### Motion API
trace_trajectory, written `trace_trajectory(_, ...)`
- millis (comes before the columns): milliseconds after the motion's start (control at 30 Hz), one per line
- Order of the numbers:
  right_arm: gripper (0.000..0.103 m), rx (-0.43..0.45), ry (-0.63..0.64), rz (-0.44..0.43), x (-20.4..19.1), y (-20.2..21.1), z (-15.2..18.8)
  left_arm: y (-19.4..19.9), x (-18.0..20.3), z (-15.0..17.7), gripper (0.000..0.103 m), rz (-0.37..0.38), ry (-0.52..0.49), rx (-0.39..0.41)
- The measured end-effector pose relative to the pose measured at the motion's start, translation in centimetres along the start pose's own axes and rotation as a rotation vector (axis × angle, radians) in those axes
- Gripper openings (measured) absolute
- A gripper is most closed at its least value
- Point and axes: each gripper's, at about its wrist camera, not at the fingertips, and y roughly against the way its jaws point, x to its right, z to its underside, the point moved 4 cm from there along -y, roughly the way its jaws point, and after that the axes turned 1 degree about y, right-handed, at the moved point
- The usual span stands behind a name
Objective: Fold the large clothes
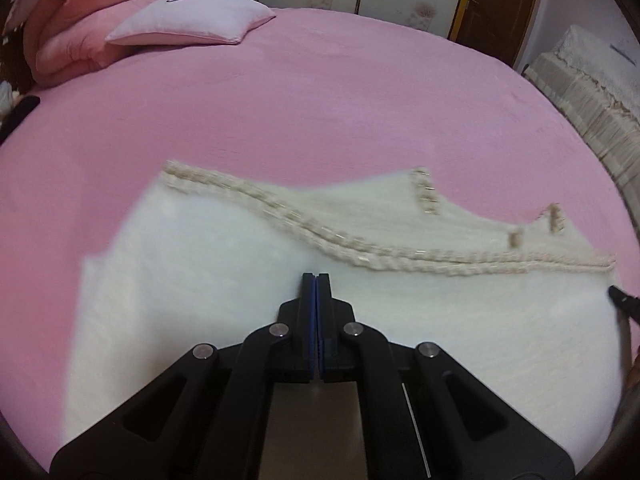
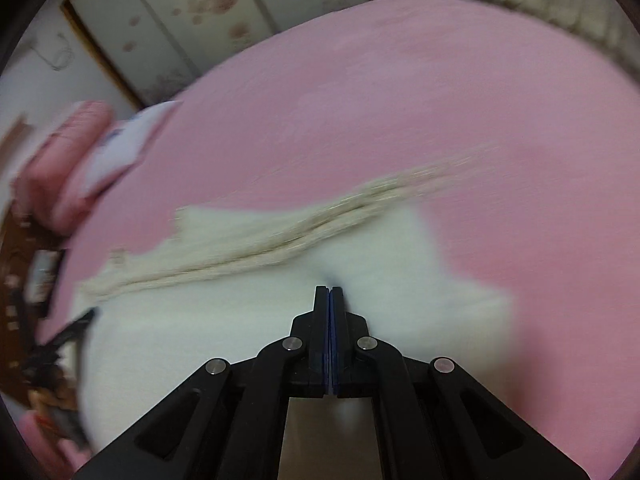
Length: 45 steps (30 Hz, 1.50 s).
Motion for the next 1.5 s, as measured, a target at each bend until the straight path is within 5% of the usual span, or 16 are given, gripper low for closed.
trace_trajectory(100,0.0,0.001,-0.044,0.032,3.3,0.4,-1.5,-0.2,-2.6,-1.2,0.001,-0.03,-0.017,-0.003)
trace_trajectory(267,0.0,-0.009,0.058,0.156,2.0,-1.8,-3.4,0.9,-8.2,-0.7,0.001,-0.13,0.109,0.0)
trace_trajectory(467,0.0,-0.025,0.084,0.301,0.8,-3.1,-4.7,2.5,-6.7,-0.7,0.001,-0.228,0.071,-0.03)
trace_trajectory(567,0.013,-0.051,0.153,0.354,-3.0,-4.3,-5.8,5.5,-5.9,-0.7,0.001,-0.288,0.068,0.008)
trace_trajectory(667,0.014,-0.049,0.152,0.288,-6.2,-4.6,-6.5,9.5,-4.8,0.7,0.001,-0.295,0.056,0.047)
trace_trajectory(800,0.015,-0.054,0.103,0.183,-9.5,-3.6,-7.5,12.3,-4.7,3.5,0.001,-0.226,0.156,-0.023)
trace_trajectory(1000,0.014,-0.222,0.044,-0.1,-15.1,-5.9,-7.1,16.4,-5.1,10.4,0.002,-0.142,0.347,-0.103)
trace_trajectory(1133,0.014,-0.33,0.004,-0.195,-17.2,-7.7,-5.2,18.4,-6.0,14.5,0.002,-0.121,0.455,-0.152)
trace_trajectory(1300,0.014,-0.447,0.037,-0.153,-18.3,-10.6,-2.4,20.6,-8.0,18.1,0.003,-0.115,0.598,-0.198)
trace_trajectory(1367,0.014,-0.435,0.091,-0.112,-18.5,-11.7,-2.7,21.4,-8.6,18.8,0.013,-0.105,0.633,-0.197)
trace_trajectory(1433,0.013,-0.439,0.133,-0.074,-19.0,-12.5,-2.8,22.0,-9.0,19.5,0.036,-0.097,0.67,-0.198)
trace_trajectory(1500,0.013,-0.446,0.161,-0.042,-19.3,-12.1,-1.9,22.5,-9.4,20.1,0.042,-0.095,0.697,-0.197)
